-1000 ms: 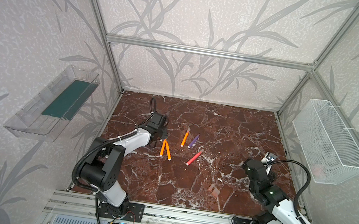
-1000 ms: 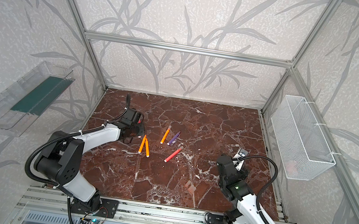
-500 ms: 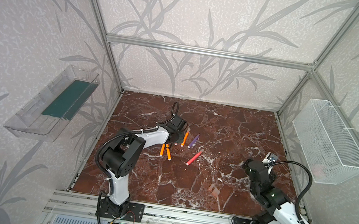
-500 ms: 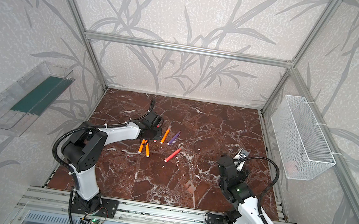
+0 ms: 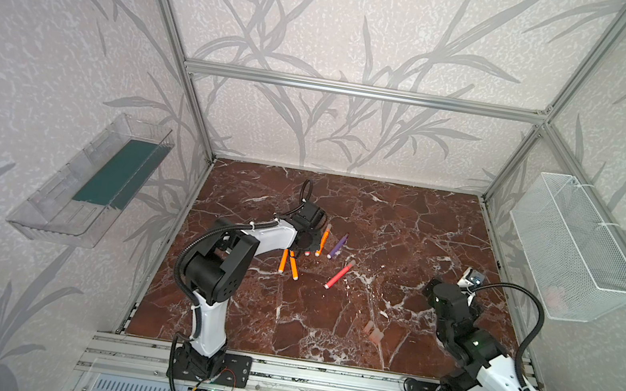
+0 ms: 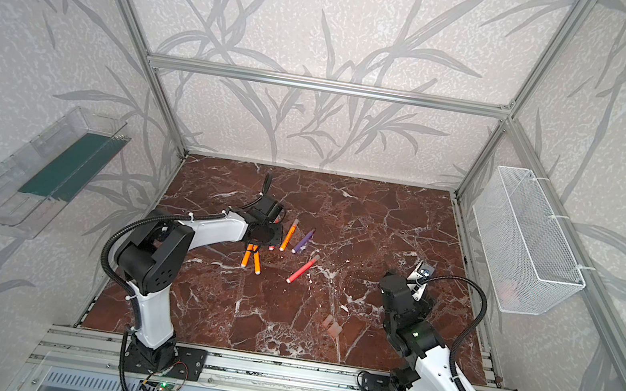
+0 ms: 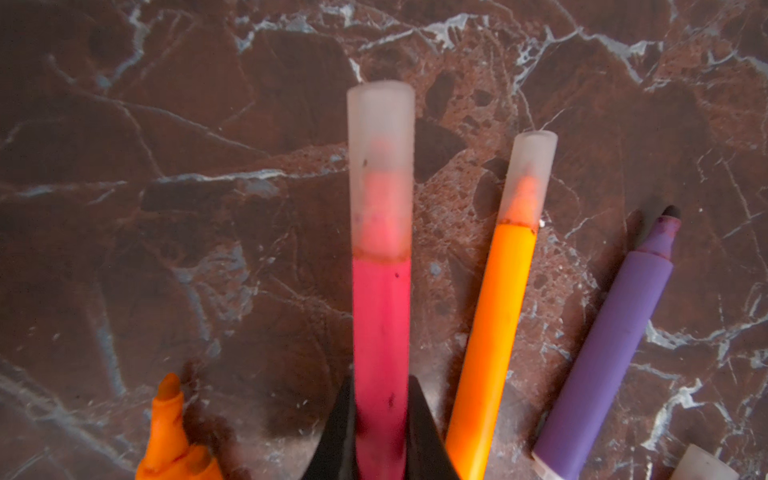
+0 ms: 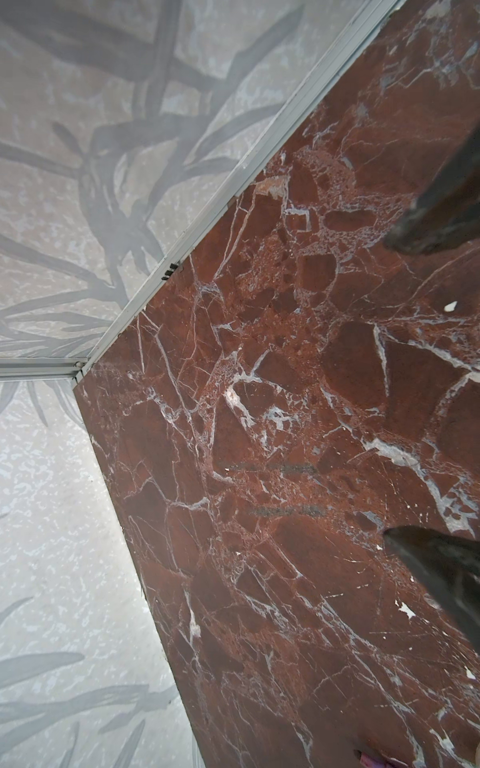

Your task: Insert the pens into the pen caps

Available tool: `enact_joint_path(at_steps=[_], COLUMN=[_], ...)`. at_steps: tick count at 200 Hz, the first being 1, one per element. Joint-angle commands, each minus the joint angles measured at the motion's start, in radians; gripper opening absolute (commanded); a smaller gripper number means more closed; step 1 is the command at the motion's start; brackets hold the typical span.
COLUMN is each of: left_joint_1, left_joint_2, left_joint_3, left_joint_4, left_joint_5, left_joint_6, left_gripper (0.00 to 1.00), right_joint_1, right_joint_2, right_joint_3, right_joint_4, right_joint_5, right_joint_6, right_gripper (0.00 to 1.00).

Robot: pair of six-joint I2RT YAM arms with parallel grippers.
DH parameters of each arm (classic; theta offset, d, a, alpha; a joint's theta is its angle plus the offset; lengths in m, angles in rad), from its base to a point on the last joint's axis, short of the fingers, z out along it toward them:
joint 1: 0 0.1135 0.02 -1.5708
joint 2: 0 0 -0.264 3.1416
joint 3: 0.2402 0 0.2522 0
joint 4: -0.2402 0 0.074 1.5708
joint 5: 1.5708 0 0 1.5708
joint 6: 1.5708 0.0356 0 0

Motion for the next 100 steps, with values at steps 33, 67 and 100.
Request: enact_joint_path(at_steps=[33,67,100], left_joint_1=[-0.003,-0.003,-0.023], left_joint_2=[-0.011,-0.057,-0.156], left_joint_3=[0.023,0.026,0.021], left_joint_4=[-0.015,-0.038,-0.055], left_joint_5=[0.017,-0.001,-0.044], left_joint_6=[0.011,0.026,0.063], left_gripper=[0.27,0.36,0.38], right_joint_1=[-0.004,-0.005,-0.004], right_joint_2=[-0.009,-0.021,-0.027], right_joint_3=[-0.003,-0.007,-0.01], right_joint_4=[0.008,0.008,0.011], right_joint_5=[0.002,-0.001,-0.005], right_joint_6=[-0.01,-0.011,-0.013], right_gripper=[1.0,0.99,1.0])
